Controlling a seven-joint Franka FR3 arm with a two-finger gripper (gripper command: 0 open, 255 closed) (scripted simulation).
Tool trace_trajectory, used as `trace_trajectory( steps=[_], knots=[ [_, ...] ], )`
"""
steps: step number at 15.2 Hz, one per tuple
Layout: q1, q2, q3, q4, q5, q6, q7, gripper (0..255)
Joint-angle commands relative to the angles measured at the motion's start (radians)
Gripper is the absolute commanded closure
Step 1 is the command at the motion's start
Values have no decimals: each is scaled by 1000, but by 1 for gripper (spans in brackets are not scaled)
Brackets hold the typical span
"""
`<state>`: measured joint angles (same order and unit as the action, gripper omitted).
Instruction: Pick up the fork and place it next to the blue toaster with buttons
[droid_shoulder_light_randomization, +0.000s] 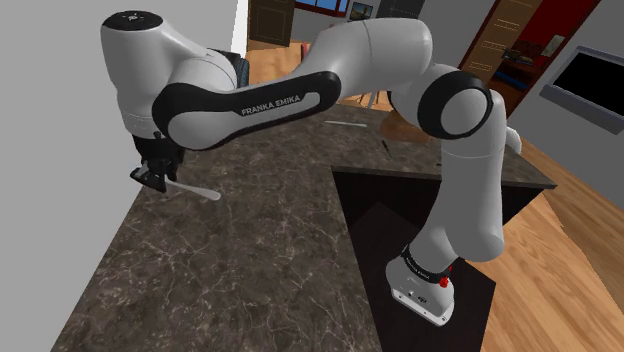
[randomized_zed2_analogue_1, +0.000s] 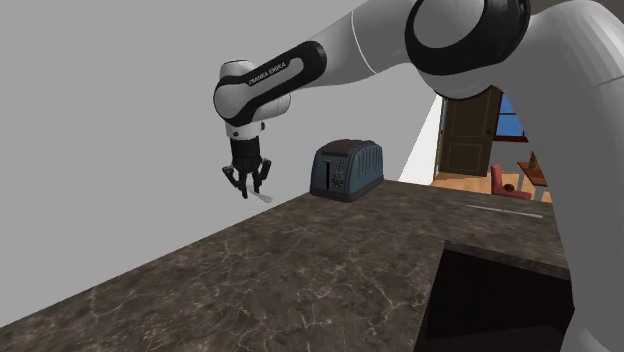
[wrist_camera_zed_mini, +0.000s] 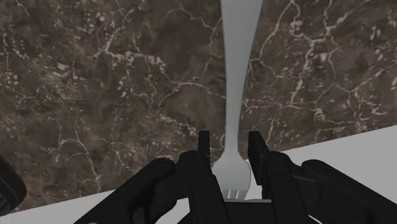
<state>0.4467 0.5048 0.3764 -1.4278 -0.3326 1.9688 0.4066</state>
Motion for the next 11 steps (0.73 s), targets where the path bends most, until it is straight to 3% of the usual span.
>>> trace_trajectory(
  steps=[1,11],
  knots=[
    [2,-3,2,23,3,-26,-5,255],
    [14,-12,8,144,16,-152,-29,255]
  ],
)
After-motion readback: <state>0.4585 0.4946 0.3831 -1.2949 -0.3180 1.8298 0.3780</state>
